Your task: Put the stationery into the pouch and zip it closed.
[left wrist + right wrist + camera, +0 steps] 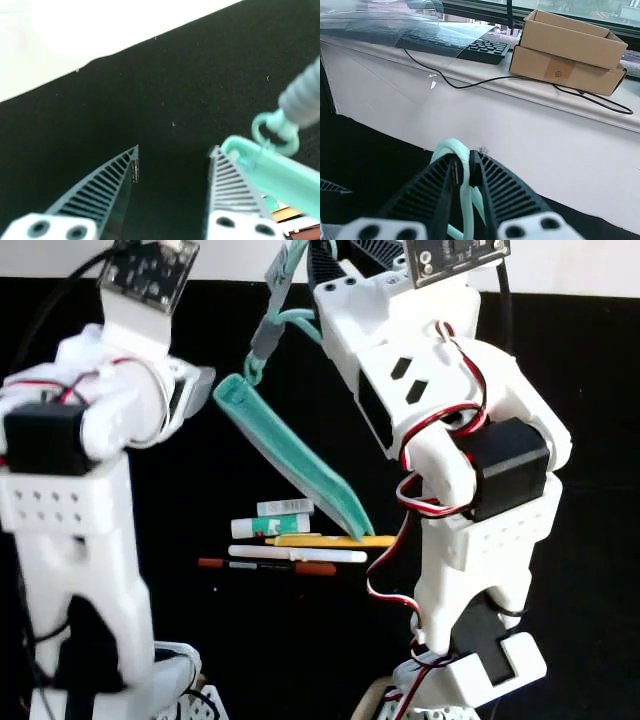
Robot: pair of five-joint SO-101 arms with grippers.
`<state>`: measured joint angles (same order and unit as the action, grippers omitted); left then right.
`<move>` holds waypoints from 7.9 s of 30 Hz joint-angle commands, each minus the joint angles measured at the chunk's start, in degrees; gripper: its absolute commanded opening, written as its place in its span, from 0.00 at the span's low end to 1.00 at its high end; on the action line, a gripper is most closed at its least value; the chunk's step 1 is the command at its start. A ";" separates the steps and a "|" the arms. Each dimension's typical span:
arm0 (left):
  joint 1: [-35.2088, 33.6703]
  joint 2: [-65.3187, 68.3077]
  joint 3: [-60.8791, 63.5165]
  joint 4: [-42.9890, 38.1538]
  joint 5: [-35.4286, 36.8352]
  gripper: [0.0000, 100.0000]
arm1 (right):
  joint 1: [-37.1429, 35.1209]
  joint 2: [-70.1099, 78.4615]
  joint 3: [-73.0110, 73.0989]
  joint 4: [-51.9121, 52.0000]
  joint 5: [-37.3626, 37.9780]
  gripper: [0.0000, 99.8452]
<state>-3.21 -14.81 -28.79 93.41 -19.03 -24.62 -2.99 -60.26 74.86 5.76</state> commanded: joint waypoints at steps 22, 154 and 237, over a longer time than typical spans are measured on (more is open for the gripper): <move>-0.31 8.75 -11.03 5.89 -6.07 0.25 | 1.98 2.15 -0.04 0.13 0.62 0.01; -5.93 8.48 2.42 2.99 21.45 0.01 | 15.60 -5.14 -6.29 9.01 0.44 0.01; -2.24 8.57 -5.67 -7.12 31.12 0.01 | 20.44 -1.45 25.27 21.67 -11.96 0.20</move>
<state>-2.68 -5.41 -31.96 87.52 9.89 -3.60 -4.57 -36.35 98.51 -5.76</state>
